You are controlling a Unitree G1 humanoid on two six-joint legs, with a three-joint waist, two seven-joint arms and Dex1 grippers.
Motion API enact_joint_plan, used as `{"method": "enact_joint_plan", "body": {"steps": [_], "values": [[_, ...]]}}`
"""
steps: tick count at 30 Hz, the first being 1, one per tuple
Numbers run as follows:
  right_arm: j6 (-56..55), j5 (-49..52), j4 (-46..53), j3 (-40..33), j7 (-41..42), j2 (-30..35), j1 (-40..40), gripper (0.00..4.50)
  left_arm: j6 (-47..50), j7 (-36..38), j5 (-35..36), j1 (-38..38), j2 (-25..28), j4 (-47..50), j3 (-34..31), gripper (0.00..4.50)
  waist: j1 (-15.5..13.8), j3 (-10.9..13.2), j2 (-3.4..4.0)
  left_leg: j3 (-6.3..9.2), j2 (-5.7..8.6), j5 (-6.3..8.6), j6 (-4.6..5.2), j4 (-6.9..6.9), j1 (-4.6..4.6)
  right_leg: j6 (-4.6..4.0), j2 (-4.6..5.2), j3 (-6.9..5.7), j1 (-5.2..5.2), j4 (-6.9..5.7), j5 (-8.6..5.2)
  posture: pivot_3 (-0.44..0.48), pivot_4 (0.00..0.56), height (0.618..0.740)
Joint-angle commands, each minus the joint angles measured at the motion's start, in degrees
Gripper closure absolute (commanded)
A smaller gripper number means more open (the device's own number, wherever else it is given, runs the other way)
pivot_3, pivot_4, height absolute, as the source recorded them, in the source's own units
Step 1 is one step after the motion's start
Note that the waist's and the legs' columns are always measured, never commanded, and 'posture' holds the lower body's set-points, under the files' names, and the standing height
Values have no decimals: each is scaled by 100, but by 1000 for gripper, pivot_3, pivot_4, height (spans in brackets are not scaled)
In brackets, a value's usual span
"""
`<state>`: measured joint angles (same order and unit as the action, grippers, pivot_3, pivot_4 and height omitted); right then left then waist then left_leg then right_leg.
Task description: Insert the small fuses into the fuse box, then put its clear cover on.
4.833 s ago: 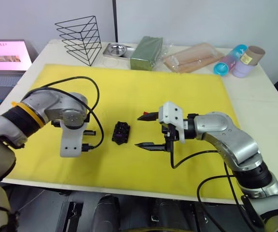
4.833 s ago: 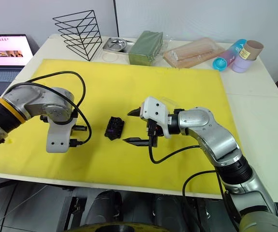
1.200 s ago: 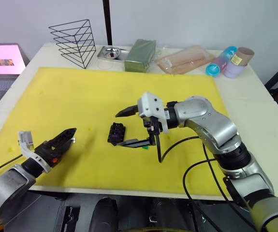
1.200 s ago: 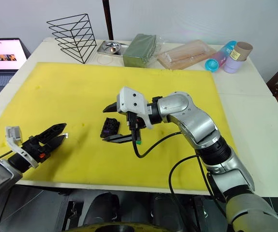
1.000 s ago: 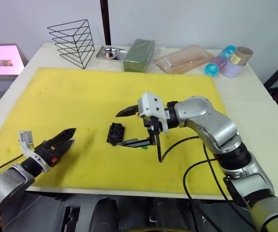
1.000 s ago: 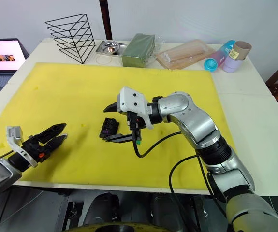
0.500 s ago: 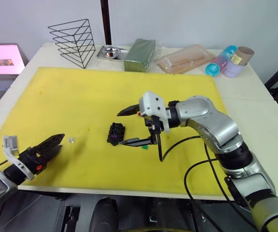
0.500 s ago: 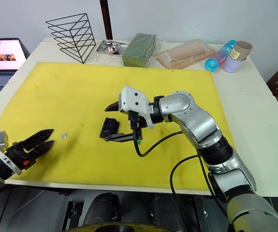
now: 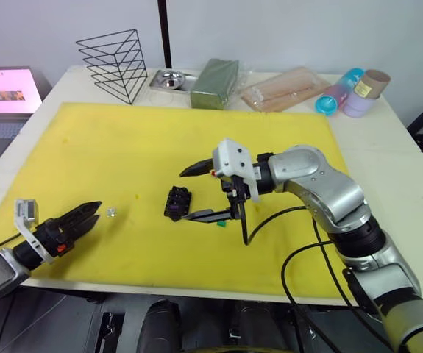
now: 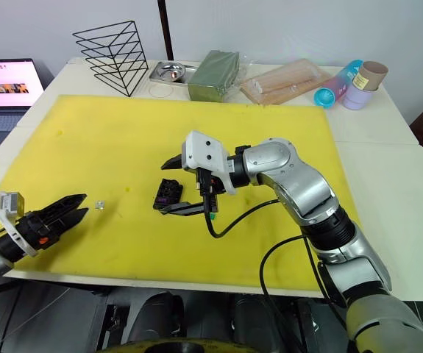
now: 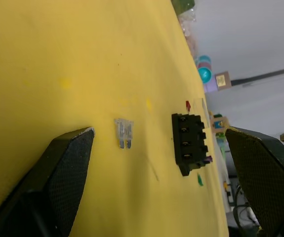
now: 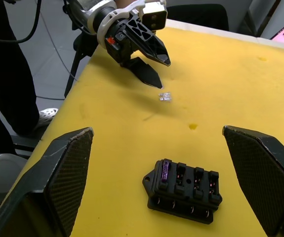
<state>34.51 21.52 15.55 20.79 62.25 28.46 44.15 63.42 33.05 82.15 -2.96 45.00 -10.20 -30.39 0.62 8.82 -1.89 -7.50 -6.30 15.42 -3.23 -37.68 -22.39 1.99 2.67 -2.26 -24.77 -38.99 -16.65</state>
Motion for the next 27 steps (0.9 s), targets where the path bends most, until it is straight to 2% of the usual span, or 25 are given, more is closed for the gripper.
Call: {"method": "enact_joint_plan", "body": {"steps": [1,7,13,19,27], "values": [[-34,46,168,-173,14,31,140,0,160,147,-441,41,-54,-128,234,35,-1,1,2,0,0,0,0,0,0,0,0,0,0,0,0,0,150,740],[-32,51,144,-165,-9,-7,160,0,126,549,-1017,300,-127,-296,402,35,-15,1,13,1,3,0,0,0,0,0,3,0,1,0,0,0,150,740],[-44,37,121,-164,-7,-1,167,0,313,665,-1261,702,-297,-358,457,35,-65,-2,43,6,17,-1,1,0,0,1,12,-1,5,0,-1,0,150,740],[-24,35,129,-184,-26,24,162,0,529,541,-1380,875,-467,-243,375,35,-138,-1,44,13,38,0,2,2,-3,11,27,-1,8,0,-6,0,150,740],[39,55,192,-204,-56,68,146,0,1133,-42,-1029,1048,-817,331,193,35,-142,-1,43,21,63,7,16,2,-5,33,59,-11,19,6,-7,0,150,740]]}}
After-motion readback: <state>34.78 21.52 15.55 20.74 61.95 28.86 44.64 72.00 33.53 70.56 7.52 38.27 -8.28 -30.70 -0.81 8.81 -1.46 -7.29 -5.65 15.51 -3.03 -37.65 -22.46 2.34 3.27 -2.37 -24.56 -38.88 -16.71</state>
